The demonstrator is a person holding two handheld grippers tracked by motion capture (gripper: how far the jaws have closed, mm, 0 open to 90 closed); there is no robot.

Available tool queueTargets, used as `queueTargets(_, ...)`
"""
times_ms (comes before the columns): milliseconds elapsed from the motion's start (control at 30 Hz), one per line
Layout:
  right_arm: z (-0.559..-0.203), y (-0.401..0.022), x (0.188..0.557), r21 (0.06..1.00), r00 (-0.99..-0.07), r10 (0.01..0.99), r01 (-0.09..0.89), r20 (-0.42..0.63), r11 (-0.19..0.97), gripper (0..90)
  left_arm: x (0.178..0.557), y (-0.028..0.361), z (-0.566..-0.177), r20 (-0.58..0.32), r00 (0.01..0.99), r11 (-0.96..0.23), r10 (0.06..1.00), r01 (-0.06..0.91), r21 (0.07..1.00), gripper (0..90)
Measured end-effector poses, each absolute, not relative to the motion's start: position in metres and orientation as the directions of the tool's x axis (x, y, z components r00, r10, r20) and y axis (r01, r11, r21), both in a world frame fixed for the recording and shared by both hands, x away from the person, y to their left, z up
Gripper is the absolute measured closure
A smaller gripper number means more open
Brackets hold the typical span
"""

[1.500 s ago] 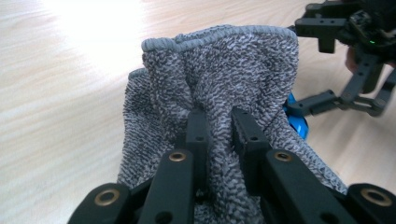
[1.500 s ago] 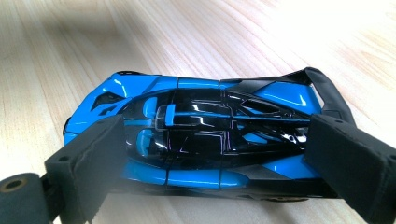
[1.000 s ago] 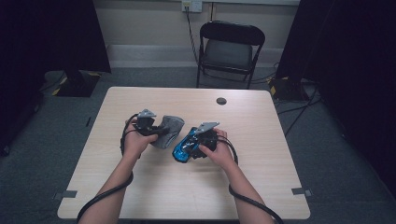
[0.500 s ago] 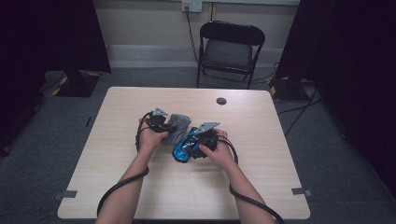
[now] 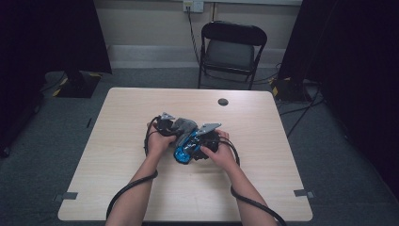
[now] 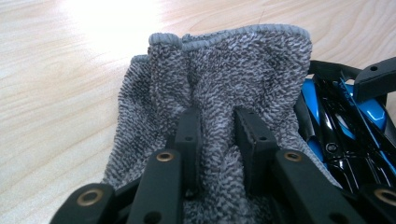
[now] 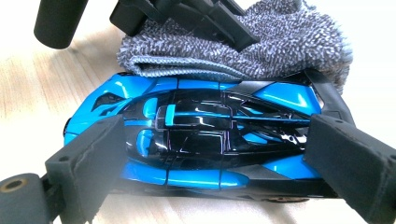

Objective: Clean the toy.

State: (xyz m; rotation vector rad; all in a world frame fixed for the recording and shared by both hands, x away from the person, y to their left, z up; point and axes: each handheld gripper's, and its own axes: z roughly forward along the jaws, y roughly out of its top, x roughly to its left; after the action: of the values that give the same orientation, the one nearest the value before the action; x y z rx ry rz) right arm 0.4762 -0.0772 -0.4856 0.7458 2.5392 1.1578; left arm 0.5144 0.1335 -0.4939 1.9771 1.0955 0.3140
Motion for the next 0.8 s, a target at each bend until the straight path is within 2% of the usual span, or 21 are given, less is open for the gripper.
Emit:
queueTargets(300, -0.485, -0.077, 0.476, 0.758, -0.837, 0.547, 0.347, -0.015, 0.553, 5.3, 0.512, 0.133, -0.492, -0.154, 0.603, -0.302, 0.783, 0.585, 0.753, 78.5)
queueTargets(800, -0.486, -0.077, 0.476, 0.758, -0.837, 0.546, 0.347, -0.015, 0.553, 5.3, 0.501, 0.146, -0.489, -0.159, 0.63, -0.334, 0.76, 0.588, 0.736, 79.2)
